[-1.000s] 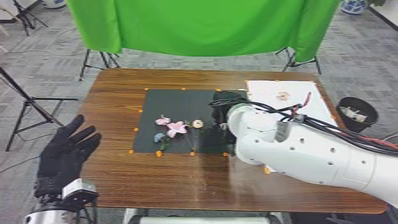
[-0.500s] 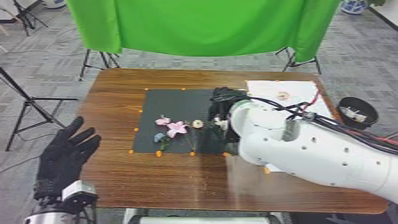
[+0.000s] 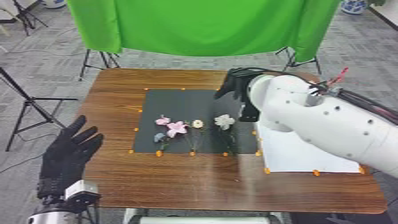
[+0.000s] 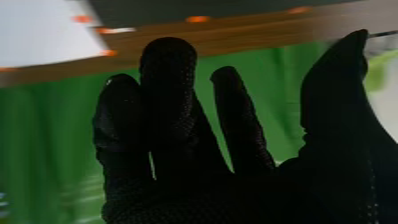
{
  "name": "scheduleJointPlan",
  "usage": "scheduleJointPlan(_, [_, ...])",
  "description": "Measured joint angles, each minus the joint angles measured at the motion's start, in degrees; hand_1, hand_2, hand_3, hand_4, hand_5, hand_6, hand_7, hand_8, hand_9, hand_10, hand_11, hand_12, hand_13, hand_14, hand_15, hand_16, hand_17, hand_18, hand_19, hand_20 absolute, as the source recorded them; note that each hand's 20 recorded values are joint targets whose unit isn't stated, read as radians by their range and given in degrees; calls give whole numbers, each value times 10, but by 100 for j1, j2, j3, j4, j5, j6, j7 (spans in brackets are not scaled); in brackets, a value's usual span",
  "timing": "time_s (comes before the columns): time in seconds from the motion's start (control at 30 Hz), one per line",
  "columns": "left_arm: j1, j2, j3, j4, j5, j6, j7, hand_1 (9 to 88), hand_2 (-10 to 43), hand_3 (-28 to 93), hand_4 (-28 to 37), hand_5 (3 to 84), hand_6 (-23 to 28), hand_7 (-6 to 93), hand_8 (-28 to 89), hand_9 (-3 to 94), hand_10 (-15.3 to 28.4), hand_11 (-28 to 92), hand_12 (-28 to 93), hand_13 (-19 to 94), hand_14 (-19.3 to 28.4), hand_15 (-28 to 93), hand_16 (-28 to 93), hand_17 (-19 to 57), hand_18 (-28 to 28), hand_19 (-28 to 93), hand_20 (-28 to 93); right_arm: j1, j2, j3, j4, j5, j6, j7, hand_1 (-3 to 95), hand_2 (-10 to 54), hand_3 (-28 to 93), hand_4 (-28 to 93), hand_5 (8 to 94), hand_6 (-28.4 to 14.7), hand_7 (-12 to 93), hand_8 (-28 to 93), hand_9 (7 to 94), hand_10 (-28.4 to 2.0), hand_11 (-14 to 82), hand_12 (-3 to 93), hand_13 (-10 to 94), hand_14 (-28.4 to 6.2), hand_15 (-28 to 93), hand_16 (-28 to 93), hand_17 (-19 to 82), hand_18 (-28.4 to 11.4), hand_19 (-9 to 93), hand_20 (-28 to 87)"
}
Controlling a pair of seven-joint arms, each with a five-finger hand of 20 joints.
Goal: Arrange flowers
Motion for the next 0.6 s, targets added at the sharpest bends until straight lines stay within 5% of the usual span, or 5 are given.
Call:
scheduleJointPlan(0.17, [-85, -18, -6, 15, 75, -18, -129, 288, 72, 651, -230, 376, 97, 110, -82, 330, 191, 305, 112, 221, 258, 583, -125, -86, 234, 473, 92, 165, 227, -104, 519, 92, -14, 24, 238, 33, 807, -224, 429, -49, 131, -96, 444, -188, 99, 145, 630, -122, 752, 99, 427, -181, 932, 177])
scheduleJointPlan(0.4, [-150, -50, 1, 42, 90, -31, -145, 288, 72, 651, -229, 376, 97, 111, -82, 329, 191, 305, 111, 221, 258, 583, -125, -87, 235, 473, 92, 163, 466, -99, 841, 70, 35, -1, 221, 37, 826, -225, 415, -33, 130, -104, 404, -180, 75, 141, 628, -126, 762, 97, 424, -188, 932, 183])
scheduleJointPlan(0.6, [-253, -46, 78, 78, 90, -55, -144, 289, 72, 651, -229, 375, 97, 111, -82, 329, 191, 304, 111, 220, 259, 584, -125, -87, 235, 473, 92, -74, 342, 325, 1313, -16, -450, -68, 199, 54, 847, -216, 373, -21, 115, -104, 352, -179, 45, 135, 616, -137, 782, 97, 414, -203, 932, 202])
